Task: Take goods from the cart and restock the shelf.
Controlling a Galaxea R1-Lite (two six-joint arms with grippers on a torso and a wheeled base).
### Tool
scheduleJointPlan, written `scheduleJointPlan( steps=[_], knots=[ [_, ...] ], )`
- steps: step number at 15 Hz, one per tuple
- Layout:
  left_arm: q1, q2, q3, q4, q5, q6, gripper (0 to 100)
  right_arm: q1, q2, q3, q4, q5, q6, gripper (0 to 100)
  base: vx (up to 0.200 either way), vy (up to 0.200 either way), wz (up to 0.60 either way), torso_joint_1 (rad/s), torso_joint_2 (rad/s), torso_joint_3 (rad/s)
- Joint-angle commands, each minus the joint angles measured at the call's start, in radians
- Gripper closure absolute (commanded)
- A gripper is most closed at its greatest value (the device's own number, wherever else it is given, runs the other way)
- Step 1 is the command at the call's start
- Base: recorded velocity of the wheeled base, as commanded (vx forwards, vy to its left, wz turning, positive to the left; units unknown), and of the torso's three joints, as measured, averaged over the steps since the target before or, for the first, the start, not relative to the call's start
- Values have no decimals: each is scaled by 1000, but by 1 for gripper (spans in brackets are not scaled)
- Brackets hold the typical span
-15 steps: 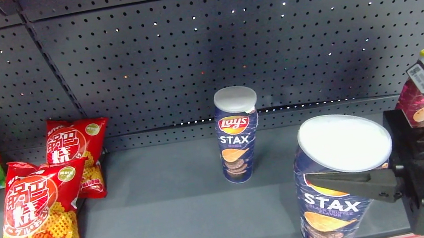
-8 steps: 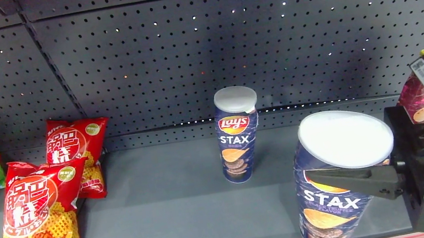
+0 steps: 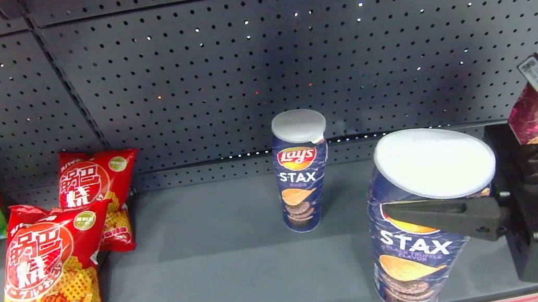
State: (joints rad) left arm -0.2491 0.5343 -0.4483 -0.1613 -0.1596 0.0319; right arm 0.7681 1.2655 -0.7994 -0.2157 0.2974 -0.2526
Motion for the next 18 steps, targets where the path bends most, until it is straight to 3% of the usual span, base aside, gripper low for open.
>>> scheduleJointPlan(
  steps=[1, 2, 3, 6, 7, 9, 10, 12, 14, 15, 18],
  knots=[
    [-39, 475, -38, -258, -163, 86, 0, 0, 2, -9, -1, 0, 1, 100, 0, 0, 0, 0, 0, 0],
    [-25, 622, -58, -403, -212, 118, 0, 0, 5, -20, -1, 0, 7, 100, 0, 0, 0, 0, 0, 0],
    [-22, 733, -102, -489, -267, 140, 0, -3, 9, -32, -1, 0, 15, 100, 0, 0, 0, 0, 0, 0],
    [-29, 898, -222, -480, -402, 146, 0, -21, 25, -60, -5, 0, 18, 100, 0, 0, 0, 0, 0, 0],
    [-35, 995, -288, -485, -483, 160, 0, -23, 40, -81, -7, 0, 19, 100, 0, 0, 0, 0, 0, 0],
    [-45, 1070, -349, -486, -523, 183, 0, -24, 57, -103, -7, 0, 29, 100, 0, 0, 0, 0, 0, 0],
    [-65, 1161, -425, -486, -554, 194, 0, -35, 80, -135, -7, 0, 32, 100, 0, 0, 0, 0, 0, 0],
    [-94, 1288, -532, -491, -643, 200, 0, -36, 121, -179, -7, 0, 35, 100, 0, 0, 0, 0, 0, 0],
    [-117, 1345, -564, -538, -653, 200, 0, -38, 133, -190, -8, -3, 35, 100, 0, 0, 0, 0, 0, 0],
    [-162, 1363, -570, -578, -653, 189, 0, -56, 135, -187, -19, 0, 35, 100, 0, 0, 0, 0, 0, 0],
    [-203, 1423, -685, -577, -670, 189, 0, -79, 135, -181, -31, 0, 35, 100, 0, 0, 0, 0, 0, 0]
  ],
)
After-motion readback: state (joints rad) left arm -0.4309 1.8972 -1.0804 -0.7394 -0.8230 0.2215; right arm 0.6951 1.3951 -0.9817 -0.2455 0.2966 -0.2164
